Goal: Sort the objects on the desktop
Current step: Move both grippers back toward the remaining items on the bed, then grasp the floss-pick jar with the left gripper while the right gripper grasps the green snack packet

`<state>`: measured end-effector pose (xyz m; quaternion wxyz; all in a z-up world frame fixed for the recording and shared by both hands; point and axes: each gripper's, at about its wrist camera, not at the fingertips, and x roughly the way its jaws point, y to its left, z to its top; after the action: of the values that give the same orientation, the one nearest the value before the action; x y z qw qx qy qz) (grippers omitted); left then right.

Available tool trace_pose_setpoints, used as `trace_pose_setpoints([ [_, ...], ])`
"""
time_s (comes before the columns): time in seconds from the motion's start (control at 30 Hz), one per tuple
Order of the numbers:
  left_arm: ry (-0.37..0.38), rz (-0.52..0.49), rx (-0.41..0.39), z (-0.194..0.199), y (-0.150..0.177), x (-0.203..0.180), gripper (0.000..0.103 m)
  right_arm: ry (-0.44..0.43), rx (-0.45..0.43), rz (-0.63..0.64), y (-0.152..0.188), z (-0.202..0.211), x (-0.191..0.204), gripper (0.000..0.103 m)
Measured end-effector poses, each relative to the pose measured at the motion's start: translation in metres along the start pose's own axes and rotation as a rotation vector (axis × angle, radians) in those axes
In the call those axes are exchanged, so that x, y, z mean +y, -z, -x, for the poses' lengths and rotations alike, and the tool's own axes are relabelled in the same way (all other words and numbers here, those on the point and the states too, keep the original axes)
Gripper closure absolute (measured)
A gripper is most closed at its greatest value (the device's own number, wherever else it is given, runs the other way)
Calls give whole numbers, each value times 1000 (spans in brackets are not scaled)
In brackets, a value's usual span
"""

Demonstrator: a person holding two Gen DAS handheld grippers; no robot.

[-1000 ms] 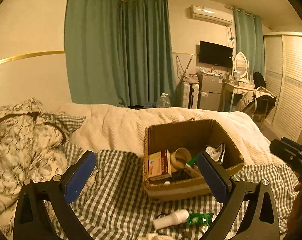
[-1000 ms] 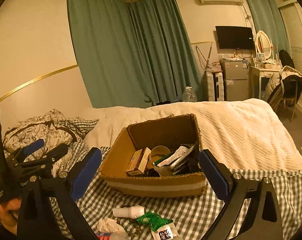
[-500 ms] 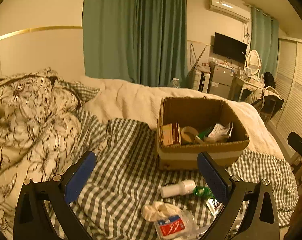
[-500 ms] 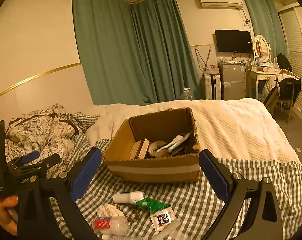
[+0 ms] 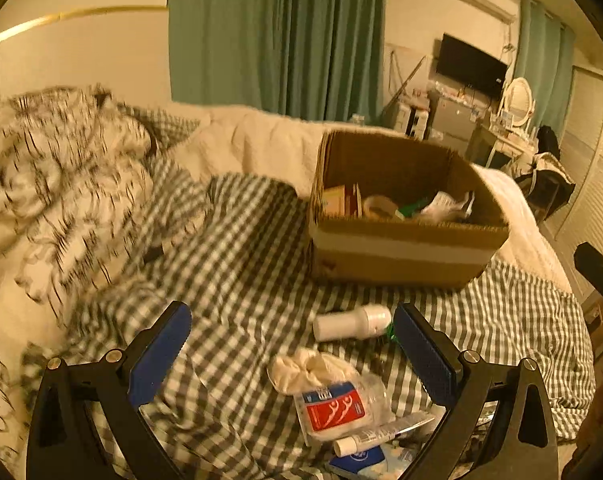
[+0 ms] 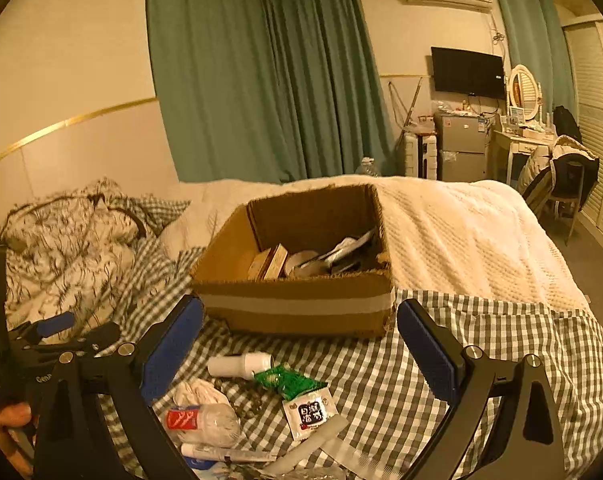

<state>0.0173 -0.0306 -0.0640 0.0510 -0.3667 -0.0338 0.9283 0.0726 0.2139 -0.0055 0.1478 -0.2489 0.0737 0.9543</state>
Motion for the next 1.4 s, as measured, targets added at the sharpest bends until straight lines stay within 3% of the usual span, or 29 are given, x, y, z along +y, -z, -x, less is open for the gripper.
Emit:
trace_pose_setpoints([
  [0.17,17,36,68,-20,14,-2,0,-11,43,36,10,-16,1,5],
  [0.43,16,-16,214,-62,46,-25,0,-13,161,39,27,-57,-5,5],
  [0.7,71,49,364,-98,69,-27,0,-23,278,56,47,-99,-2,5],
  [1.13,102,1,411,-106,76,-41,0,-22,423,41,70,-152,-4,5],
  [1.23,70,-24,432,-116,81,-43,0,-39,445,20,72,-160,-5,5],
  [1.4,106,1,445,-124,84,-39,3,-102,509,2,79,-180,1,5],
])
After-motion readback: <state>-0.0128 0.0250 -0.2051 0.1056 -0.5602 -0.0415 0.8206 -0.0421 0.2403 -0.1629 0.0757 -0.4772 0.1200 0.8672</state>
